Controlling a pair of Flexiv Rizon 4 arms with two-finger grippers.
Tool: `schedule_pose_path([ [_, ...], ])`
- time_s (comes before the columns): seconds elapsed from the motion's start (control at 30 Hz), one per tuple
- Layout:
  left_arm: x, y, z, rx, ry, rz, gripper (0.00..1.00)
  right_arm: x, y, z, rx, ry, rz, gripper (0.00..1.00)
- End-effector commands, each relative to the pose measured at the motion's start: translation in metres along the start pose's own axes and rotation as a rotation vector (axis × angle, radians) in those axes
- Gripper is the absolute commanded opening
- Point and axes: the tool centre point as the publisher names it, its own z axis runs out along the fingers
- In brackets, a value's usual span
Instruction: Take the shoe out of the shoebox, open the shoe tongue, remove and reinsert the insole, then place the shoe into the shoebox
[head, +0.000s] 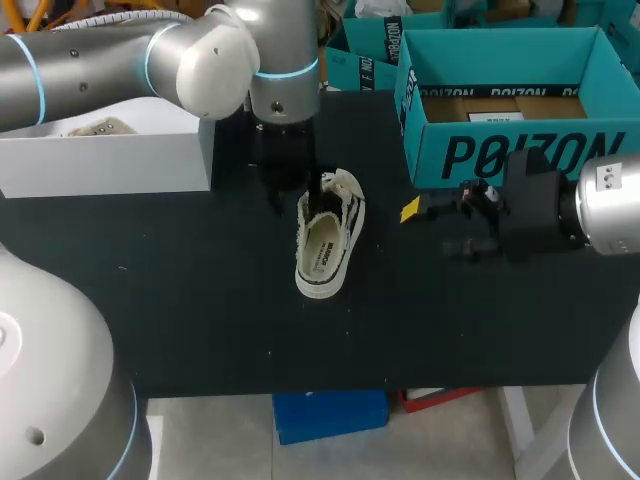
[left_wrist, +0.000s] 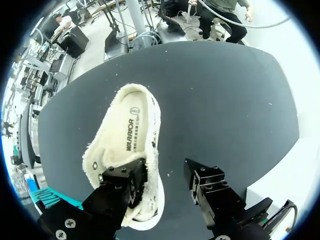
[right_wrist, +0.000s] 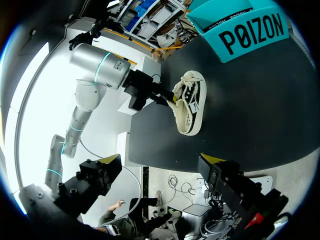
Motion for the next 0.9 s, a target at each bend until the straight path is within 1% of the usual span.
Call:
schedule_pose_path([
  [0.03, 0.000, 0.004, 0.013, 0.009, -0.002, -0.002, 0.52, 0.000, 0.000, 0.001, -0.001, -0.001, 0.000, 1.00],
  [0.17, 0.000, 0.006, 0.024, 0.015, -0.003, -0.004, 0.53, 0.000, 0.000, 0.001, -0.001, -0.001, 0.000, 1.00],
  [0.37, -0.003, 0.010, 0.035, 0.016, 0.006, 0.004, 0.51, 0.000, 0.000, 0.001, -0.001, -0.001, 0.000, 1.00],
  [0.77, -0.005, 0.014, 0.047, -0.009, 0.036, 0.000, 0.49, 0.000, 0.000, 0.001, -0.001, -0.001, 0.000, 1.00],
  [0.87, -0.005, 0.016, 0.050, -0.017, 0.044, -0.004, 0.47, 0.000, 0.000, 0.001, -0.001, -0.001, 0.000, 1.00],
  [0.9, -0.005, 0.017, 0.051, -0.018, 0.048, -0.007, 0.44, 0.000, 0.000, 0.001, -0.001, -0.001, 0.000, 1.00],
])
